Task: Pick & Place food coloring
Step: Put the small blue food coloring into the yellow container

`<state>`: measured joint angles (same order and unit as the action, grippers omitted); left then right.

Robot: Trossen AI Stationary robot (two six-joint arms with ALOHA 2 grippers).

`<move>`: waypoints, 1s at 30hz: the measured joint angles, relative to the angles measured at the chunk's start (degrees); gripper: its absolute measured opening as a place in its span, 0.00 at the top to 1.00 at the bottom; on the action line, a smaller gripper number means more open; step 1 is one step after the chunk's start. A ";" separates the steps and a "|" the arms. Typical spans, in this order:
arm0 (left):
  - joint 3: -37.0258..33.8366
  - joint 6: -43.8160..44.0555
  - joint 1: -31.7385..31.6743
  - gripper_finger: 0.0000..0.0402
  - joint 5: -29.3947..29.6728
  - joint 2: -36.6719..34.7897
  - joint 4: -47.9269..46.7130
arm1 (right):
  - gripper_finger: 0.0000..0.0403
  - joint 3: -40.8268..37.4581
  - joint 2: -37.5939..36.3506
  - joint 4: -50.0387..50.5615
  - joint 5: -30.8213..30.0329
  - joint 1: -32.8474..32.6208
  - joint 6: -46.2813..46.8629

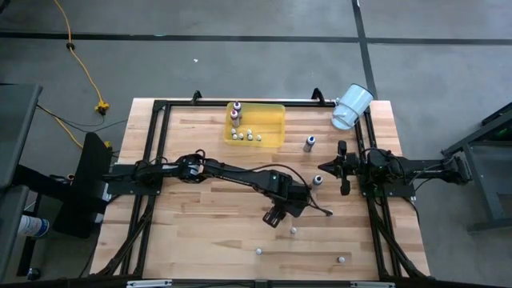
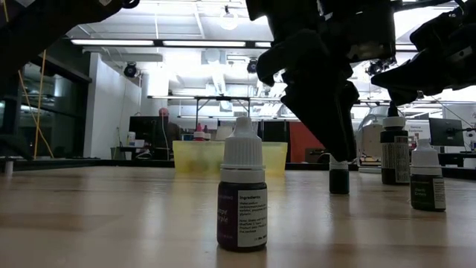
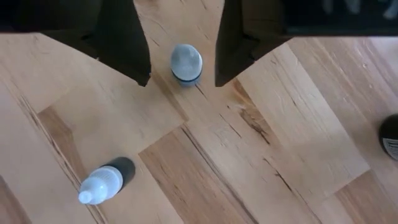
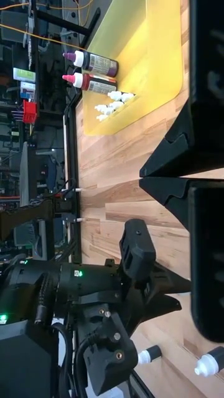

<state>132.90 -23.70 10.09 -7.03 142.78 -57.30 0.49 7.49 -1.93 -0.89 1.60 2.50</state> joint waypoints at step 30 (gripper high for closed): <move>0.04 2.16 0.04 0.94 -0.13 0.63 -0.15 | 1.00 0.00 0.00 0.00 0.00 0.00 0.00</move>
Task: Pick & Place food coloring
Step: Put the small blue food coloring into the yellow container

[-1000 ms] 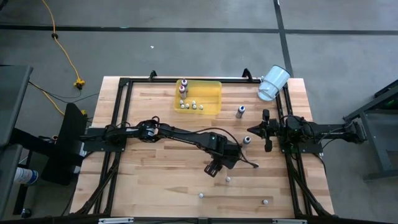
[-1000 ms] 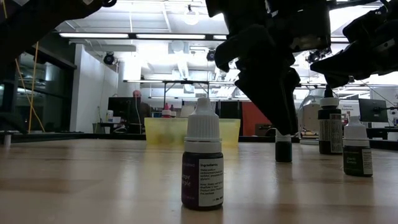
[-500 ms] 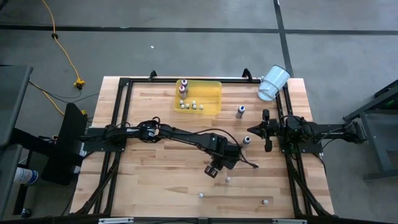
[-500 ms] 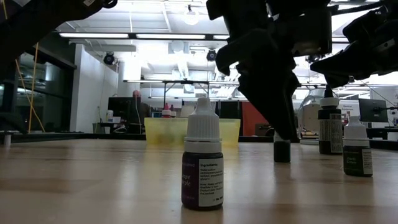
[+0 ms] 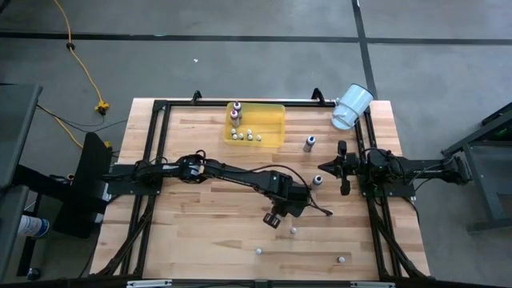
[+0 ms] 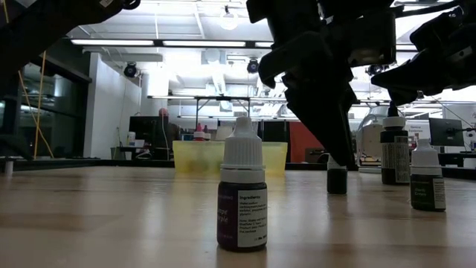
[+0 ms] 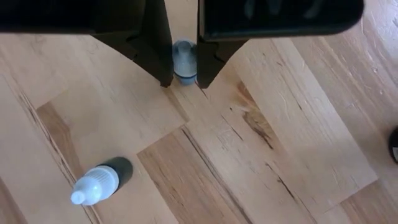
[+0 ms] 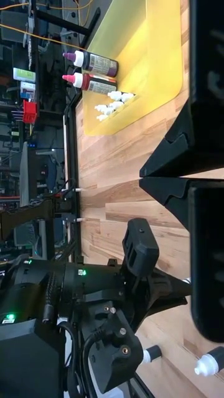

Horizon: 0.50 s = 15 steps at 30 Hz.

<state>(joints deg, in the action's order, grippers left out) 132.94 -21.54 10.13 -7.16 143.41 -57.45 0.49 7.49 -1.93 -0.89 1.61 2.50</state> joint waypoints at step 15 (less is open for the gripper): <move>0.21 1.10 -0.18 0.94 4.40 -0.32 -1.90 | 1.00 0.00 0.00 0.00 0.02 -0.02 0.00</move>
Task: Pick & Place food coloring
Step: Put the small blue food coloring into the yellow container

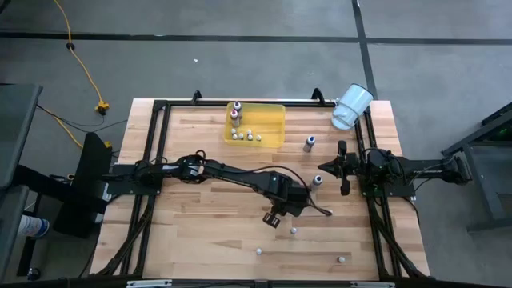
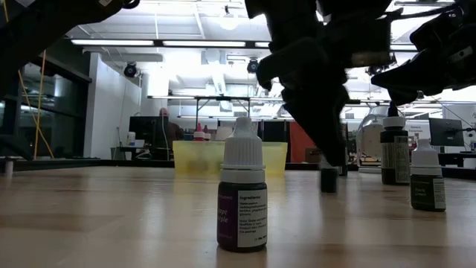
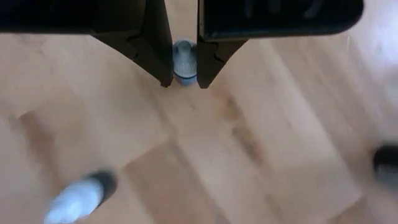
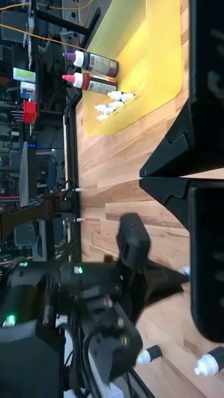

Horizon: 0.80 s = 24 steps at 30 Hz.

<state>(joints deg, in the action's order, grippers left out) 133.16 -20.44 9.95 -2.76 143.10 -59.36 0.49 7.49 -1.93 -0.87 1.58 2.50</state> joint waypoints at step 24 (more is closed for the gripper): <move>1.86 22.39 -5.63 0.90 7.01 -10.67 -9.53 | 1.00 0.01 -0.02 0.00 0.01 0.01 0.00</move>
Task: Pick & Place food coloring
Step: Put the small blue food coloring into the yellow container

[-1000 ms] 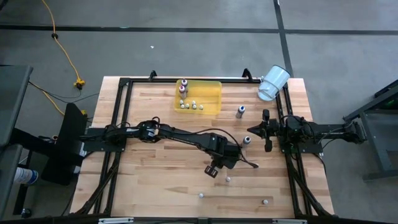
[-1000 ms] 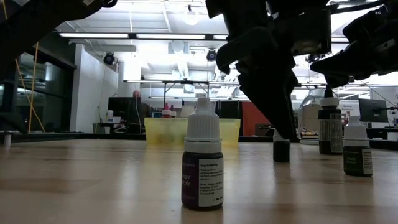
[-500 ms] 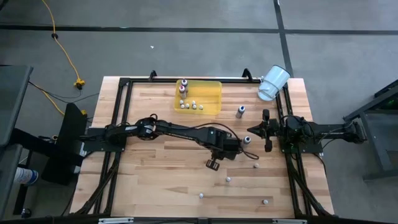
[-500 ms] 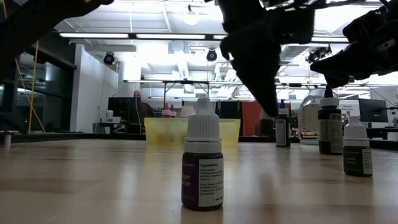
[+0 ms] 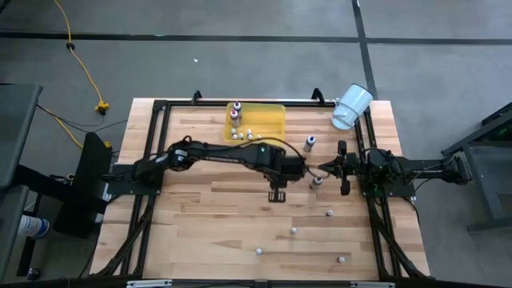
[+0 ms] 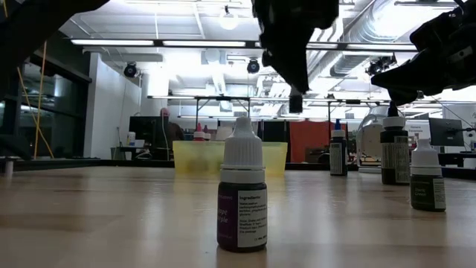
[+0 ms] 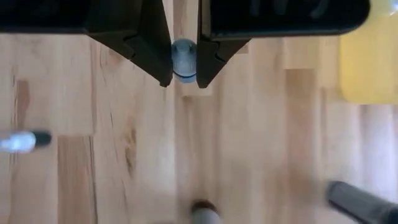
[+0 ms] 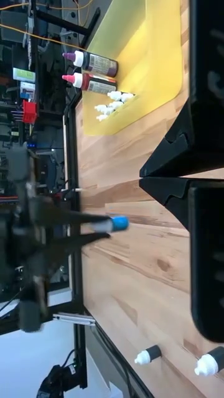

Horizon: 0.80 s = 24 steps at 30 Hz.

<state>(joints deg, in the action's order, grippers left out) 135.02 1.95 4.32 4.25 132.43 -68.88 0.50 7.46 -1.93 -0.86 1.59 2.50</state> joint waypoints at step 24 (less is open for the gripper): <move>-0.54 12.03 -16.44 0.91 2.86 -6.67 -9.63 | 1.00 0.02 0.83 -0.02 -0.02 0.00 0.00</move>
<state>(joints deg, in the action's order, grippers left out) 134.48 13.98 -12.12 7.11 125.75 -78.51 0.51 8.29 -1.96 -0.89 1.59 2.50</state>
